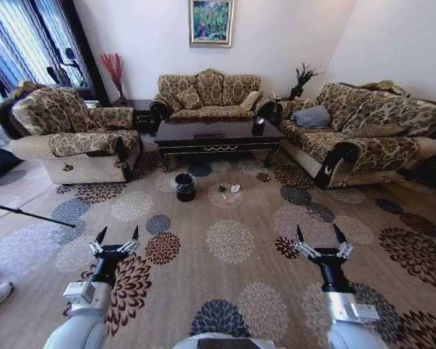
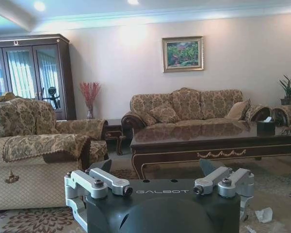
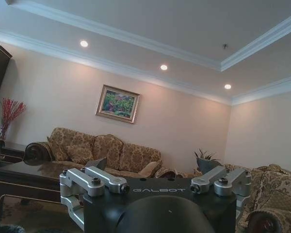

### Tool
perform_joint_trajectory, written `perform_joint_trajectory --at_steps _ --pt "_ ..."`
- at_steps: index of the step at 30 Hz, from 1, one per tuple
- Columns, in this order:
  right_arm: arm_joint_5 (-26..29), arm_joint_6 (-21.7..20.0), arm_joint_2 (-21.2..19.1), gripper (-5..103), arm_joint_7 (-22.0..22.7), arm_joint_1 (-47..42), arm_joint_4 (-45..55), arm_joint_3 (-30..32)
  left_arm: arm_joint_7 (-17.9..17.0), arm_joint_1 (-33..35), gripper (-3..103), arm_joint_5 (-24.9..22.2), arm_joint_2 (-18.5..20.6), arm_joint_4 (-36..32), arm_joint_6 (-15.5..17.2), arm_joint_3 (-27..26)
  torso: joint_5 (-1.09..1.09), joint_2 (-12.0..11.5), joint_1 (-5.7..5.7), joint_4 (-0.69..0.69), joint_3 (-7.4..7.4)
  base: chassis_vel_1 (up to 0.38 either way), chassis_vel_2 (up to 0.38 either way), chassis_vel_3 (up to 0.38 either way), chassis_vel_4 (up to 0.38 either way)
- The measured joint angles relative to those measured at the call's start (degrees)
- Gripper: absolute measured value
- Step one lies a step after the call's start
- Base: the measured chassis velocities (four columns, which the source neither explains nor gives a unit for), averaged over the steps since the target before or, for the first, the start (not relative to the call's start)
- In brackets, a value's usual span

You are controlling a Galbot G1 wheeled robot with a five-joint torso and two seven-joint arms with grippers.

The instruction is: Move to the front of the table and pick up the trash from the floor, then place it into the trash bin.

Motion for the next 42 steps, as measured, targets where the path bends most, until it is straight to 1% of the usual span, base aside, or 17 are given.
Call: perform_joint_trajectory --at_steps 9,12,14,16,19,22,24,31,35,42 --pt "0.04 0.15 -0.09 100 0.05 0.61 -0.64 -0.38 0.22 0.16 100 0.69 -0.14 0.19 -0.41 -0.26 0.00 0.00 0.00 0.00 0.00 0.000 0.000 0.000 0.000" --pt "0.08 0.15 -0.15 100 0.18 0.72 -0.64 -0.39 0.25 0.44 100 1.11 -0.25 -0.21 -0.38 -0.26 0.00 -0.32 -0.18 0.00 -0.14 0.000 0.000 0.000 0.000" --pt "0.13 0.15 -0.16 100 0.34 0.76 -0.63 -0.37 0.25 0.63 100 1.38 -0.29 -0.44 -0.20 -0.21 0.00 -1.09 -0.55 0.00 -0.53 0.000 0.000 0.000 0.000" --pt "0.13 0.15 -0.16 100 0.36 0.76 -0.63 -0.36 0.26 0.65 100 1.44 -0.30 -0.45 -0.19 -0.20 0.00 -1.22 -0.61 0.00 -0.60 0.000 0.000 0.000 0.000" --pt "0.15 0.21 -0.11 100 0.55 0.67 -0.53 -0.14 0.25 0.81 100 1.90 -0.38 -0.61 -0.17 -0.02 0.00 -2.54 -1.20 0.00 -1.30 0.000 0.000 0.000 0.000" --pt "0.18 0.28 -0.08 100 0.59 0.62 -0.36 -0.05 0.25 0.88 100 2.02 -0.40 -0.69 -0.17 0.01 0.00 -3.05 -1.44 0.00 -1.59 0.000 0.000 0.000 0.000" --pt "0.21 0.31 -0.01 100 0.63 0.52 -0.03 0.09 0.25 1.05 100 2.14 -0.41 -0.83 -0.18 0.03 0.00 -4.03 -1.87 0.00 -2.14 0.000 0.000 0.000 0.000" --pt "0.21 0.33 0.21 100 0.66 0.40 0.18 0.18 0.23 1.28 100 2.21 -0.40 -0.86 -0.25 0.03 0.00 -5.57 -2.57 -0.01 -2.96 0.000 0.000 0.000 0.000" --pt "0.08 0.37 0.52 100 0.73 0.04 0.52 0.20 0.22 1.31 100 2.46 -0.43 -0.85 -0.47 0.25 0.00 -7.32 -3.37 0.00 -3.92 0.000 0.000 0.000 0.000" --pt "0.03 0.39 0.43 100 0.86 -0.48 0.80 0.39 0.23 1.14 100 2.75 -0.66 -0.64 -0.71 0.71 0.00 -9.02 -4.09 0.00 -4.94 0.000 0.000 0.000 0.000"
